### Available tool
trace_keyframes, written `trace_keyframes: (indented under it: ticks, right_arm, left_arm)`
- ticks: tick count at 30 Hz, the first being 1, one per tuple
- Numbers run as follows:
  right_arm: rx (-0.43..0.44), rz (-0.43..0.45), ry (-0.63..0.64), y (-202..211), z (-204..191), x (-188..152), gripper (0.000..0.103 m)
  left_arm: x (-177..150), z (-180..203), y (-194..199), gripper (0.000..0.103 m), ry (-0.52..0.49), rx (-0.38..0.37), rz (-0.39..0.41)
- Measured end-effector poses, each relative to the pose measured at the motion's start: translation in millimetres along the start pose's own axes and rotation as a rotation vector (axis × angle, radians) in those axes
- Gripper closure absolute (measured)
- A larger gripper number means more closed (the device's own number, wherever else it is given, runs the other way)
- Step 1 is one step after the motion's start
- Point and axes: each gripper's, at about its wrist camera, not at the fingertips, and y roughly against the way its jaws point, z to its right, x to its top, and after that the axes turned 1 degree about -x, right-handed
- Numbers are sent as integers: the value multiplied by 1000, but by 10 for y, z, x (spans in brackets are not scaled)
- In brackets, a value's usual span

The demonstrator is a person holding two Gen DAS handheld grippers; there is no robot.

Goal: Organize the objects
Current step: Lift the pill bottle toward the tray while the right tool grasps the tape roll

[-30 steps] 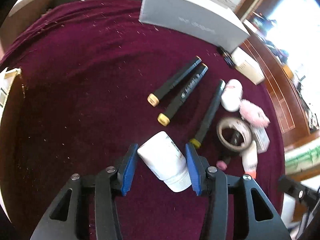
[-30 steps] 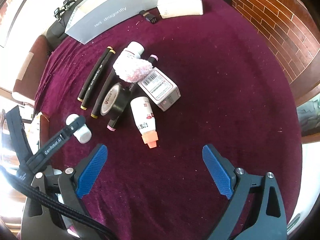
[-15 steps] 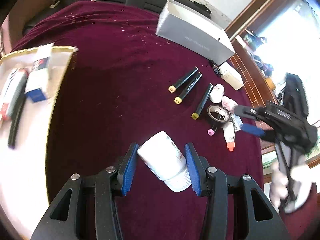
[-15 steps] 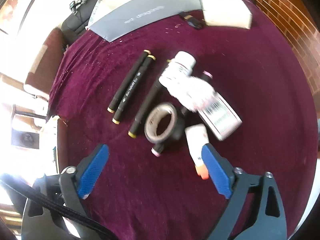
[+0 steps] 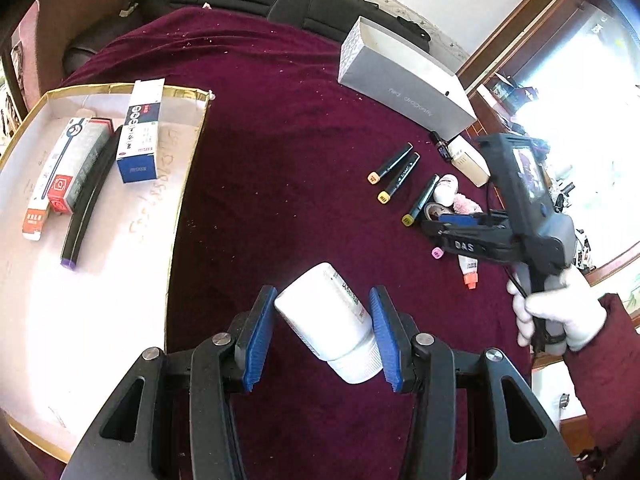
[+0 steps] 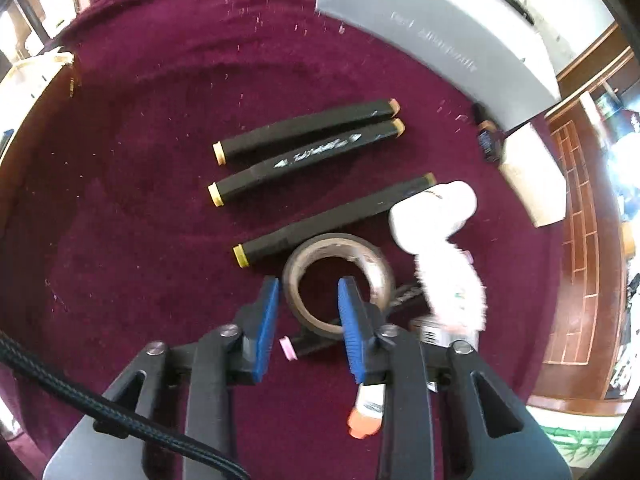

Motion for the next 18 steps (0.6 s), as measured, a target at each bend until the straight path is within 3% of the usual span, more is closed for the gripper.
trace_keyframes:
  ticks: [4,8,18]
  right_arm:
    - [28,-25,-33,-91,84,12,76]
    - [90,-39,-106,-46,193,-33,94]
    - [333,38,-330,494,444,-313,95]
  left_arm:
    - [-8,-68,42,62,12,-1,4]
    - [-26,-115,58,62,22,-7,5]
    - [4,-310,197,62,48,-19,25]
